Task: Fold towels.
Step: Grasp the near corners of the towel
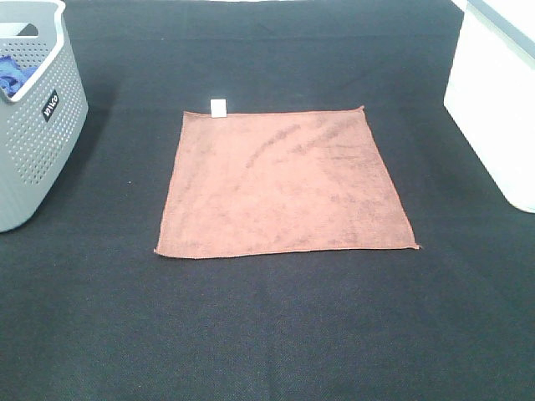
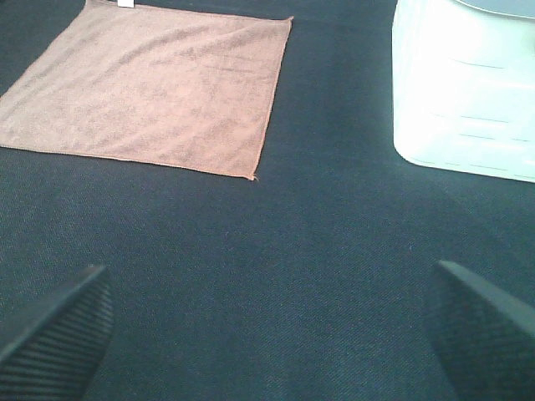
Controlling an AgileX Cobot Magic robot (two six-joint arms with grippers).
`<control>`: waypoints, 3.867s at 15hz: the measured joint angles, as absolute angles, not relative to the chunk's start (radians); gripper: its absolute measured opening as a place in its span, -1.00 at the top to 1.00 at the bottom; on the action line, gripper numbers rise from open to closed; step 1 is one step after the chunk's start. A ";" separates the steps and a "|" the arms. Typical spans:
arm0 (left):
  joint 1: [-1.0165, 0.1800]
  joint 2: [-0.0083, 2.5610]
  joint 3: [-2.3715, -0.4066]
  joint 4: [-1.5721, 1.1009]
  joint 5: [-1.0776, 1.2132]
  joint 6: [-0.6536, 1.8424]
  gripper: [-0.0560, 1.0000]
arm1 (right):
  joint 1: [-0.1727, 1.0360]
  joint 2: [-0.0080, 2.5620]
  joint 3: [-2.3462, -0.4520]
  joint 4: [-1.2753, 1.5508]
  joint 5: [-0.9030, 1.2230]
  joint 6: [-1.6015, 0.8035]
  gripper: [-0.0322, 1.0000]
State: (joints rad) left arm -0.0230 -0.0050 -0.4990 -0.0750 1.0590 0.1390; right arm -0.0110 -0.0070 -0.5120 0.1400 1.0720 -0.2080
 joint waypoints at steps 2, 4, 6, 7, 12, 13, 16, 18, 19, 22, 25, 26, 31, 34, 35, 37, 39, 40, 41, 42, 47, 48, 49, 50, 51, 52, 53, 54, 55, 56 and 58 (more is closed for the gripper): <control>-0.023 -0.005 -0.499 -0.075 1.059 0.139 -0.25 | -0.011 -0.007 -0.512 0.140 1.072 -0.208 -0.89; -0.023 -0.005 -0.499 -0.075 1.059 0.139 -0.25 | -0.011 -0.007 -0.512 0.140 1.072 -0.208 -0.89; -0.023 -0.005 -0.499 -0.075 1.059 0.139 -0.25 | -0.011 -0.007 -0.512 0.140 1.072 -0.208 -0.89; -0.023 -0.005 -0.499 -0.075 1.059 0.139 -0.25 | -0.011 -0.007 -0.512 0.140 1.072 -0.208 -0.89; -0.023 -0.005 -0.499 -0.075 1.059 0.139 -0.25 | -0.011 -0.007 -0.512 0.140 1.072 -0.208 -0.89; -0.023 -0.005 -0.499 -0.075 1.059 0.139 -0.25 | -0.011 -0.007 -0.512 0.140 1.072 -0.208 -0.89; -0.023 -0.005 -0.499 -0.075 1.059 0.139 -0.25 | -0.011 -0.007 -0.512 0.140 1.072 -0.208 -0.89; -0.023 -0.005 -0.499 -0.075 1.059 0.139 -0.25 | -0.011 -0.007 -0.512 0.140 1.072 -0.208 -0.89; -0.023 -0.005 -0.499 -0.075 1.059 0.139 -0.25 | -0.011 -0.007 -0.512 0.140 1.072 -0.208 -0.89; -0.023 -0.005 -0.499 -0.075 1.059 0.139 -0.25 | -0.011 -0.007 -0.512 0.140 1.072 -0.208 -0.89; -0.023 -0.005 -0.499 -0.075 1.059 0.139 -0.25 | -0.011 -0.007 -0.512 0.140 1.072 -0.208 -0.89; -0.023 -0.005 -0.499 -0.075 1.059 0.139 -0.25 | -0.011 -0.007 -0.512 0.140 1.072 -0.208 -0.89; -0.023 -0.005 -0.499 -0.075 1.059 0.139 -0.25 | -0.011 -0.007 -0.512 0.140 1.072 -0.208 -0.89; -0.023 -0.005 -0.499 -0.075 1.059 0.139 -0.25 | -0.011 -0.007 -0.512 0.140 1.072 -0.208 -0.89; -0.023 -0.005 -0.499 -0.075 1.059 0.139 -0.25 | -0.011 -0.007 -0.512 0.140 1.072 -0.208 -0.89; -0.023 -0.005 -0.499 -0.075 1.059 0.139 -0.25 | -0.011 -0.007 -0.512 0.140 1.072 -0.208 -0.89; -0.023 -0.005 -0.499 -0.075 1.059 0.139 -0.25 | -0.011 -0.007 -0.512 0.140 1.072 -0.208 -0.89; -0.023 -0.005 -0.499 -0.075 1.059 0.139 -0.25 | -0.011 -0.007 -0.512 0.140 1.072 -0.208 -0.89; -0.023 -0.005 -0.499 -0.075 1.059 0.139 -0.25 | -0.011 -0.007 -0.512 0.140 1.072 -0.208 -0.89; -0.023 -0.005 -0.499 -0.075 1.059 0.139 -0.25 | -0.011 -0.007 -0.512 0.140 1.072 -0.208 -0.89; -0.023 -0.005 -0.499 -0.075 1.059 0.139 -0.25 | -0.011 -0.007 -0.512 0.140 1.072 -0.208 -0.89; -0.023 -0.005 -0.499 -0.075 1.059 0.139 -0.25 | -0.011 -0.007 -0.512 0.140 1.072 -0.208 -0.89; -0.023 -0.005 -0.499 -0.075 1.059 0.139 -0.25 | -0.011 -0.007 -0.512 0.140 1.072 -0.208 -0.89; -0.023 -0.005 -0.499 -0.076 1.059 0.139 -0.25 | -0.011 -0.007 -0.512 0.140 1.072 -0.208 -0.89; -0.023 -0.005 -0.499 -0.076 1.059 0.139 -0.25 | -0.011 -0.007 -0.512 0.140 1.072 -0.208 -0.89; -0.023 -0.005 -0.499 -0.076 1.059 0.139 -0.25 | -0.011 -0.007 -0.512 0.140 1.072 -0.208 -0.89; -0.023 -0.005 -0.499 -0.076 1.059 0.139 -0.25 | -0.011 -0.007 -0.512 0.140 1.072 -0.208 -0.89; -0.023 -0.005 -0.499 -0.077 1.059 0.139 -0.25 | -0.011 -0.007 -0.512 0.140 1.072 -0.208 -0.89; -0.023 -0.005 -0.500 -0.079 1.057 0.139 -0.25 | -0.011 -0.007 -0.512 0.140 1.072 -0.207 -0.89; -0.023 -0.005 -0.505 -0.080 1.046 0.139 -0.25 | -0.011 -0.005 -0.513 0.144 1.066 -0.193 -0.89; -0.023 0.008 -0.516 -0.082 0.935 0.139 -0.25 | -0.011 0.047 -0.524 0.156 0.984 -0.139 -0.89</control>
State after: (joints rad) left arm -0.0230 0.0080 -0.5160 -0.0820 0.9350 0.1390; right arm -0.0110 0.0470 -0.5240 0.1560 0.9840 -0.1390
